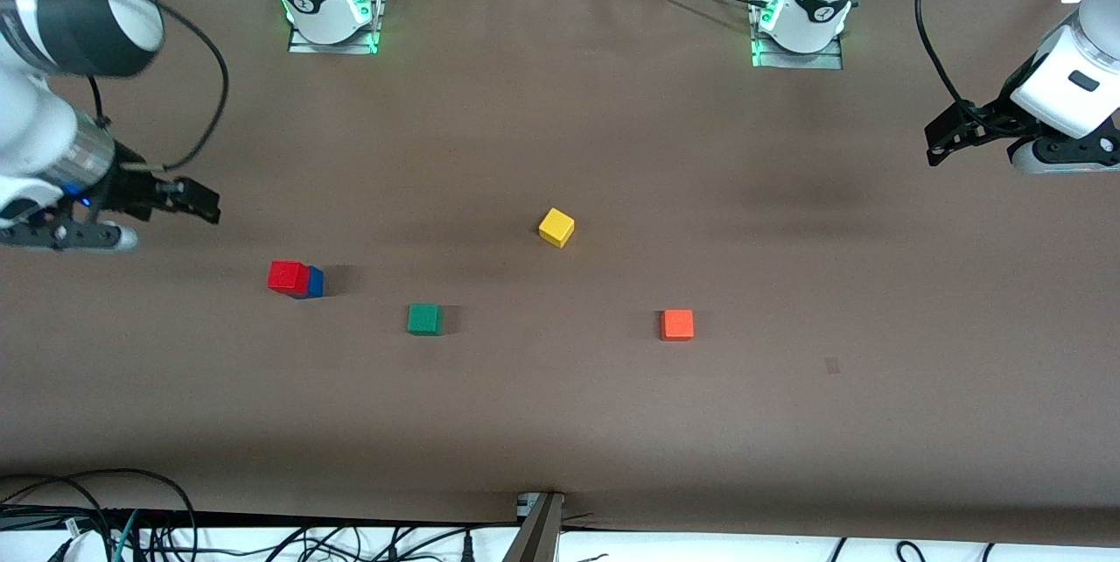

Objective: Pass red block to right arm, stack on blue
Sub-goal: 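Open the right gripper and raise it away from the stack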

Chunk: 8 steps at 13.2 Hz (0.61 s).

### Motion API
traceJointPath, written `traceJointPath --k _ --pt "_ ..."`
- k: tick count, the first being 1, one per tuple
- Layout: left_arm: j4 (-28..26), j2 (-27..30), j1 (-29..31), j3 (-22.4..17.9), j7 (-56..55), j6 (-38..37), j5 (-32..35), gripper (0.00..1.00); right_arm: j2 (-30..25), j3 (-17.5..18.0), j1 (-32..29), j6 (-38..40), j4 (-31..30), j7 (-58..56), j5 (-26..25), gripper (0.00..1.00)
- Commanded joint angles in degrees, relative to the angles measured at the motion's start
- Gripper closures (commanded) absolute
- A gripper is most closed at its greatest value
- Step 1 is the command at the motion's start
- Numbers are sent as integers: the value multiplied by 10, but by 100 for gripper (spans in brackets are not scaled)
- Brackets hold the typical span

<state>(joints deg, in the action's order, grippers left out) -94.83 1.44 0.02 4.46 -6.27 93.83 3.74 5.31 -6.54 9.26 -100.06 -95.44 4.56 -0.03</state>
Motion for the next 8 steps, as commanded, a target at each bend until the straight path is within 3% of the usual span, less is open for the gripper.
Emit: traceJointPath --k 1,3,8 --pt "16 -7 1 1 -2 -11 -7 0 -35 0 1 49 6 4 6 0" --pt "16 -6 2 -1 -2 -12 -7 0 -35 -1 1 97 35 0 6 0" --pt "16 -7 2 0 -2 -12 -6 0 -28 -1 1 102 66 -4 0 0"
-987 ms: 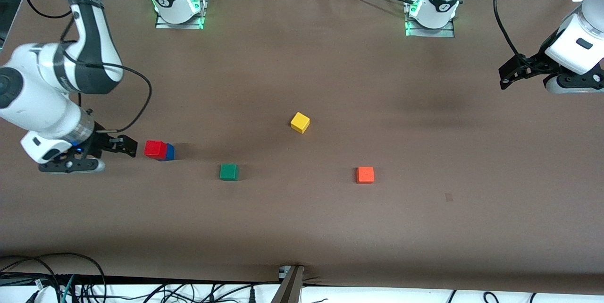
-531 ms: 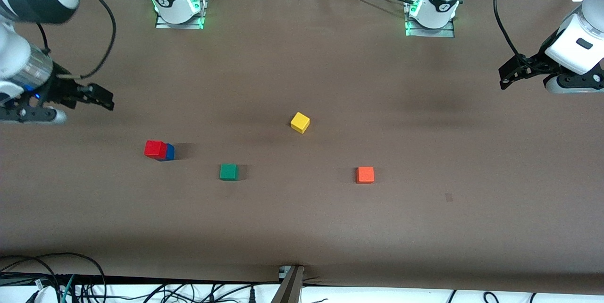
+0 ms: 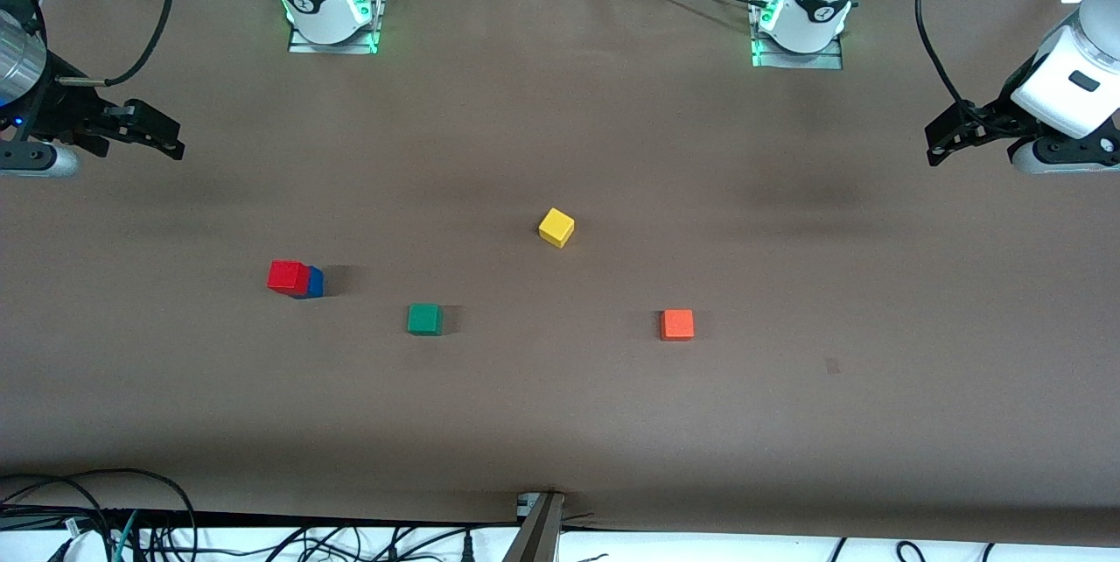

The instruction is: Pass red block to right arm, stack on blue

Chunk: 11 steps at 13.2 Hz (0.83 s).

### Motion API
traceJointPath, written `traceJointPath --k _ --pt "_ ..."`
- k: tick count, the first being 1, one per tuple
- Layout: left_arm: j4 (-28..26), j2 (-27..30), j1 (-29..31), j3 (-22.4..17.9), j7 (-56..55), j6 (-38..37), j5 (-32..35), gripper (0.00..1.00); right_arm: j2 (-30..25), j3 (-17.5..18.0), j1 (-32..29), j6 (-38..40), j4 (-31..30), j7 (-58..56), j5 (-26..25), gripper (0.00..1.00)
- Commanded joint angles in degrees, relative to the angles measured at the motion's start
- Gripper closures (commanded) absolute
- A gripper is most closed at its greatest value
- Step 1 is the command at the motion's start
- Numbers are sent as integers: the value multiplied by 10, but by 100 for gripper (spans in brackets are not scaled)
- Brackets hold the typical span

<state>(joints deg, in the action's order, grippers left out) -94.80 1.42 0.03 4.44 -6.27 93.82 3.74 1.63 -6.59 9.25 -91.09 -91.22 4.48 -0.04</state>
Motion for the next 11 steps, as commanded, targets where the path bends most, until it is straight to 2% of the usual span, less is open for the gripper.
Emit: traceJointPath --k 1,11 --pt "16 -6 1 0 -3 -12 -6 0 11 -2 1 10 30 -3 1 0" --pt "23 -7 1 0 -2 -13 -6 0 20 -3 -3 6 30 1 6 0"
